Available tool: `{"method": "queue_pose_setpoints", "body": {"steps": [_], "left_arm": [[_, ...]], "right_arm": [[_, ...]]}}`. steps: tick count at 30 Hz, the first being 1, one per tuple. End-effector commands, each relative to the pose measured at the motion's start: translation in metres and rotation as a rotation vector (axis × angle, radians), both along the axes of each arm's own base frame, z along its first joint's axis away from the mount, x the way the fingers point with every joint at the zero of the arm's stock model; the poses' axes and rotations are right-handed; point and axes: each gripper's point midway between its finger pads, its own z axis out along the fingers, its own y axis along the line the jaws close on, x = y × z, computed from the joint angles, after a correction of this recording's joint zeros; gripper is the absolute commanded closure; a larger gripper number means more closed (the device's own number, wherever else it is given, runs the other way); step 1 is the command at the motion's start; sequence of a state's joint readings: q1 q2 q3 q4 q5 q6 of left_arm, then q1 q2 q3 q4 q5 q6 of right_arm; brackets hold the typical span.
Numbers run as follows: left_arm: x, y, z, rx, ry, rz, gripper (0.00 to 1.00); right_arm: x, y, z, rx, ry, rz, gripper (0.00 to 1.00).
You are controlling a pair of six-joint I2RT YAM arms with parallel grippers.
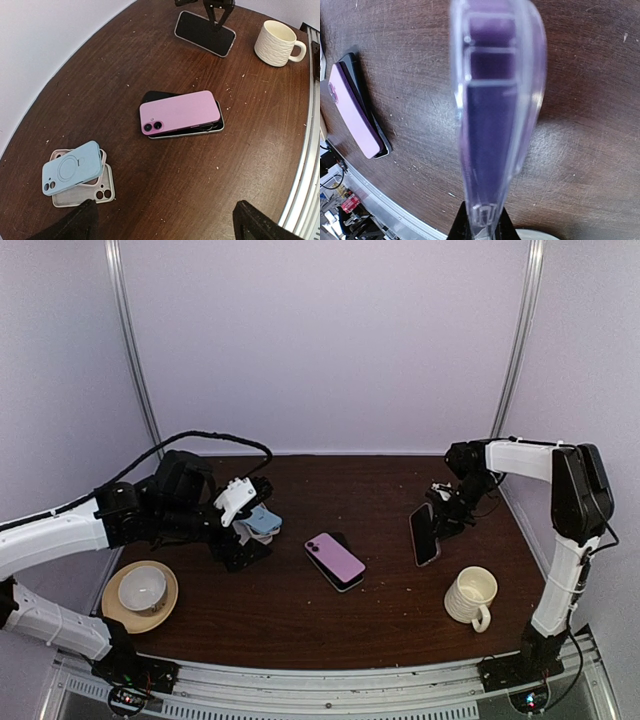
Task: Put the phone into the phone case
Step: Place the phone with the phone case at the center of the board.
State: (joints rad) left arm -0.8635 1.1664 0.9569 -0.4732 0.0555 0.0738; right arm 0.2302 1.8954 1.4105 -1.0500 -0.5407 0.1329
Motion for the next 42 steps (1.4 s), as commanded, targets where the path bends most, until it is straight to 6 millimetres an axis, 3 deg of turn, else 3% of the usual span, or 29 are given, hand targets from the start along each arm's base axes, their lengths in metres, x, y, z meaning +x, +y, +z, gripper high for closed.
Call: {"method": "queue_pose_setpoints", "body": {"steps": [1,6,11,20,25,32,42], "left_arm": [[0.004,-0.004,0.006,-0.024,-0.017,-0.015,0.02],[0.006,-0.003,0.003,-0.018,-0.010,-0.011,0.03],[0.007,-0.002,0.001,-0.016,-0.006,-0.006,0.02],[0.007,-0.001,0.001,-0.013,-0.008,-0.007,0.02],[0.007,0.000,0.000,-0.011,-0.010,-0.007,0.02],[0.007,0.000,0.001,-0.015,-0.011,-0.007,0.02],[0.006,0.001,0.001,-0.014,-0.016,-0.005,0.02]], "right_arm": [[0.010,-0.006,-0.001,0.029,-0.004,-0.007,1.00],[0.010,-0.016,-0.013,0.008,0.020,-0.027,1.00],[0.012,-0.023,-0.019,-0.019,0.020,-0.037,0.84],[0.013,-0.028,-0.041,-0.048,0.060,-0.036,0.80],[0.011,-0.027,-0.040,-0.040,0.054,-0.074,0.78],[0.007,-0.033,-0.043,-0.068,0.036,-0.109,0.58],[0.018,-0.042,-0.035,-0.128,-0.011,-0.081,0.55]]}}
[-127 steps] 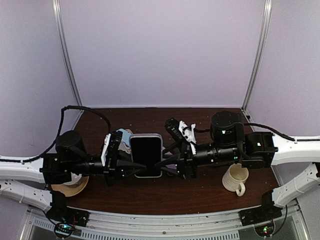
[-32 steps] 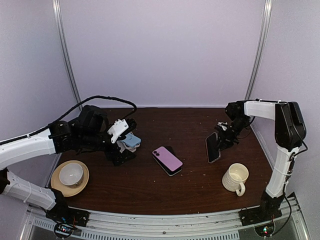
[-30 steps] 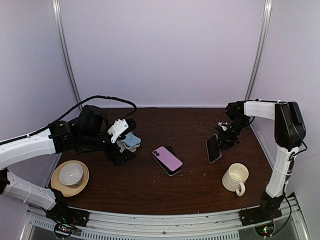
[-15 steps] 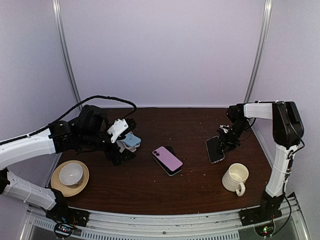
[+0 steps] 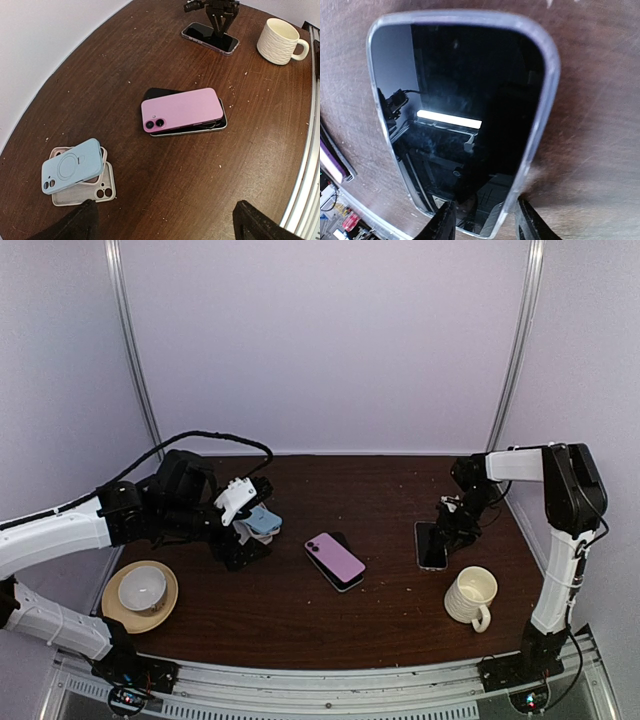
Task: Put the phone into the phone case
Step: Place the phone with the phone case at the center of the board, then move the phone with the phone case to the center of the board.
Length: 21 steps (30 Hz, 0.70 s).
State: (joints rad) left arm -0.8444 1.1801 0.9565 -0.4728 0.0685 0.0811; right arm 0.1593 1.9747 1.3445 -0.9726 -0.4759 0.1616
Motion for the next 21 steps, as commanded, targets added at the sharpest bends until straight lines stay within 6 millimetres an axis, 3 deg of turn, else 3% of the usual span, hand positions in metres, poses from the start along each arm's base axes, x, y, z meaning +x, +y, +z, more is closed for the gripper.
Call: {"method": "queue_pose_setpoints", "body": {"steps": [1,6,12,21], "left_arm": [[0.002,-0.001,0.006,-0.024,-0.027,-0.009,0.02],[0.002,-0.001,0.007,-0.026,-0.027,-0.010,0.03],[0.002,0.000,0.005,-0.022,-0.026,-0.008,0.03],[0.003,-0.002,0.003,-0.018,-0.020,-0.010,0.03]], "right_arm": [[0.017,-0.007,0.015,-0.052,-0.087,0.027,0.53],[0.024,-0.009,0.010,-0.076,-0.079,0.040,0.40],[0.036,-0.002,-0.003,-0.047,-0.080,0.046,0.31],[0.052,0.010,0.002,-0.017,-0.125,0.077,0.33]]}}
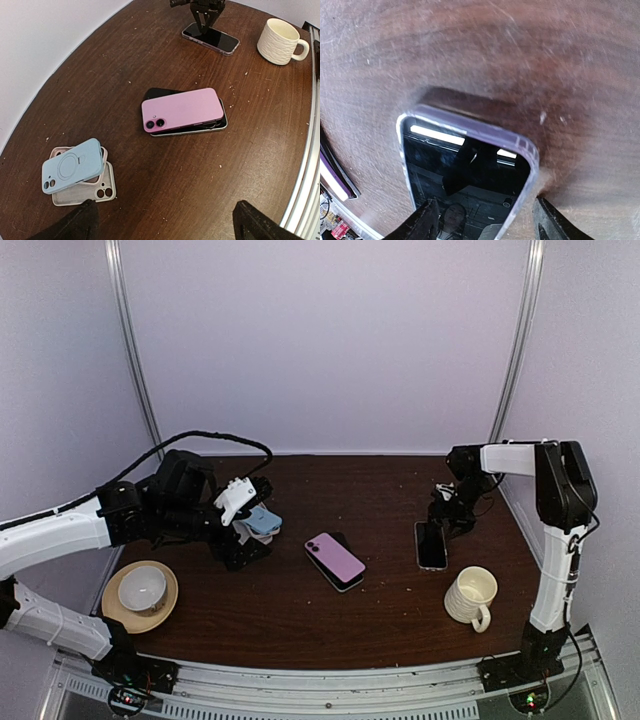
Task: Put the phone into the phone case
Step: Move the phone with the phone case to the center of the board, then pick up the phone case.
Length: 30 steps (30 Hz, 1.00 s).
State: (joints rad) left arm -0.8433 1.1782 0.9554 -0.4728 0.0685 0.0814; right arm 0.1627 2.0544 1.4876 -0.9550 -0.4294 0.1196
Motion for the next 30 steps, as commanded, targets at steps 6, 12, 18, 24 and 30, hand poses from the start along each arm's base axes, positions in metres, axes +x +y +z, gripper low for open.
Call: {"method": "queue_pose_setpoints", "body": {"steps": [6,12,18,24,30], "left_arm": [[0.003,-0.003,0.002,-0.016,-0.017,-0.013,0.02],[0.002,-0.002,0.003,-0.020,-0.019,-0.016,0.02],[0.002,-0.002,0.001,-0.019,-0.014,-0.012,0.02],[0.023,0.005,-0.008,-0.030,0.062,0.094,0.03],[0.084,0.034,-0.003,-0.131,0.248,0.476,0.07]], "right_arm": [[0.013,0.018,0.003,0.022,-0.044,0.052,0.35],[0.016,0.024,0.006,0.027,-0.058,0.073,0.35],[0.020,0.023,0.015,-0.016,-0.071,0.081,0.34],[0.028,0.010,0.048,-0.127,-0.165,0.058,0.33],[0.020,0.013,0.095,-0.272,-0.294,0.102,0.32]]}}
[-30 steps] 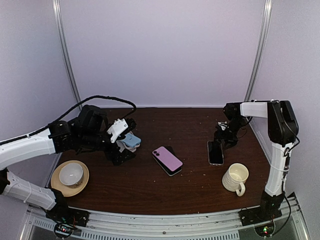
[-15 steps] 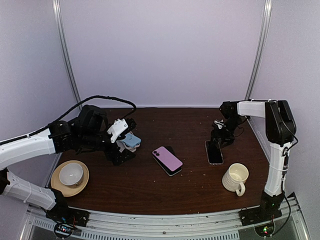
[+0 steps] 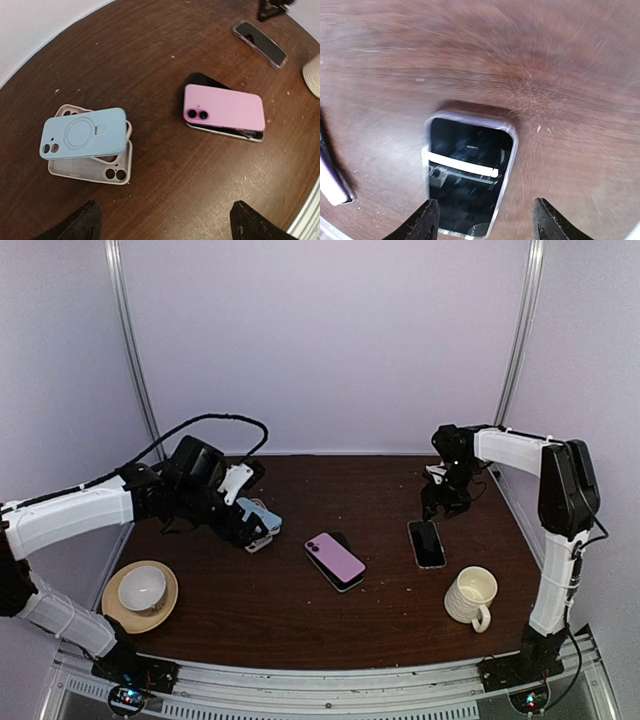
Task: Put the phone into the phone case
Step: Pick up the phone case.
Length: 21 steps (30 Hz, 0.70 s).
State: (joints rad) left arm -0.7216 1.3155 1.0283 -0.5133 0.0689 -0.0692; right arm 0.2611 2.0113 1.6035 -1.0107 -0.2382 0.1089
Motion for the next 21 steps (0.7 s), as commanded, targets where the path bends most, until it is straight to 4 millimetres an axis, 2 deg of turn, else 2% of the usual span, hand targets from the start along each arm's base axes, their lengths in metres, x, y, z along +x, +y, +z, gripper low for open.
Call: {"method": "queue_pose_setpoints", "body": {"steps": [1,5,8,10,13,16,21], "left_arm": [[0.050,0.020,0.023,-0.165,0.099,0.329,0.08],[0.093,0.048,0.021,-0.428,0.238,0.590,0.15],[0.119,0.063,0.012,-0.546,0.278,0.682,0.17],[0.132,0.068,0.005,-0.532,0.239,0.714,0.15],[0.149,0.078,-0.024,-0.469,0.270,0.786,0.12],[0.163,0.084,-0.041,-0.470,0.305,0.838,0.11],[0.172,0.094,-0.067,-0.453,0.347,0.926,0.10]], "right_arm": [[-0.002,0.006,0.061,-0.099,-0.176,0.024,0.32],[-0.016,0.023,0.079,-0.057,-0.237,0.021,0.32],[-0.027,0.033,0.091,-0.021,-0.279,0.019,0.32],[-0.034,0.038,0.101,0.001,-0.309,0.019,0.32],[-0.044,0.046,0.123,0.034,-0.371,0.028,0.32],[-0.056,0.052,0.138,0.043,-0.411,0.043,0.32],[-0.072,0.053,0.147,0.052,-0.428,0.055,0.32]]}}
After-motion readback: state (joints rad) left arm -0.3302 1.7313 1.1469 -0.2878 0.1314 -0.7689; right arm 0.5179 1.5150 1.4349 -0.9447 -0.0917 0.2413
